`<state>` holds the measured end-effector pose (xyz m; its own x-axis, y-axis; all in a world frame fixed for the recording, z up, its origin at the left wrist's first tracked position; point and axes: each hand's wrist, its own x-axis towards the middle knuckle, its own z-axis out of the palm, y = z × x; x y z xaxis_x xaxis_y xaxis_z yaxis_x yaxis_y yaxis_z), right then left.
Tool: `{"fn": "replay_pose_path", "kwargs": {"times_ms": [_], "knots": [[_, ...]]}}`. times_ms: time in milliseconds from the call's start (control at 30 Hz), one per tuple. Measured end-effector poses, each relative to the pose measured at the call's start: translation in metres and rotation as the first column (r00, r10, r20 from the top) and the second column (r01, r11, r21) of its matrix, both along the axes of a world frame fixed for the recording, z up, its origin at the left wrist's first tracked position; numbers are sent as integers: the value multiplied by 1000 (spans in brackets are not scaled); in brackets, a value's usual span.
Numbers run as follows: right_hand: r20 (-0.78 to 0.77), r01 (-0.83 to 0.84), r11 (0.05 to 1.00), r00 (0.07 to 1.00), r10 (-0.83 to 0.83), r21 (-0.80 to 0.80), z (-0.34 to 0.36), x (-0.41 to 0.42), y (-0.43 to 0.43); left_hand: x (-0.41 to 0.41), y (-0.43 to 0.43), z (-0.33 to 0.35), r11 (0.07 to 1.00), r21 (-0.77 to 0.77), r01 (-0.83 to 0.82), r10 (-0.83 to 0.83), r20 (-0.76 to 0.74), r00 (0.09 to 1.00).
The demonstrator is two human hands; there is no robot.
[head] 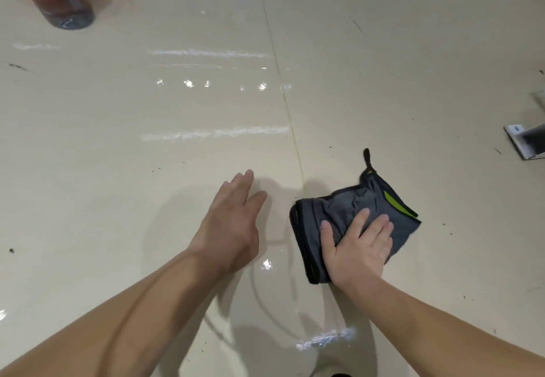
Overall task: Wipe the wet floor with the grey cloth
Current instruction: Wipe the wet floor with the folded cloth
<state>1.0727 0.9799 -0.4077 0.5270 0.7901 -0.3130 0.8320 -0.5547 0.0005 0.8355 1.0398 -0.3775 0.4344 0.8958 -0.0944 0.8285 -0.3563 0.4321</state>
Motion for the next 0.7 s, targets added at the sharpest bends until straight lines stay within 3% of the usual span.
{"fn": "replay_pose_path", "kwargs": {"times_ms": [133, 267, 467, 633, 700], "knots": [[-22, -73, 996, 997, 74, 60, -5, -50, 4, -13, -5, -3, 1000, -19, -15, 14, -52, 999], [-70, -365, 927, 926, 371, 84, -9, -125, 29, -47, 3, 0, 975, -94, -199, 201, 6, 980], [-82, -707, 665, 668, 740, 240, -18, -236, 65, -139, -14, 21, 836, -175, -520, 535, 53, 843], [-98, -862, 440, 430, 898, 250, -14, -311, 36, -225, -69, 60, 599, -94, -795, 781, -151, 606], [-141, -928, 309, 285, 948, 207, -12, -328, 7, -243, -93, 71, 587, -95, -804, 777, -214, 592]]}}
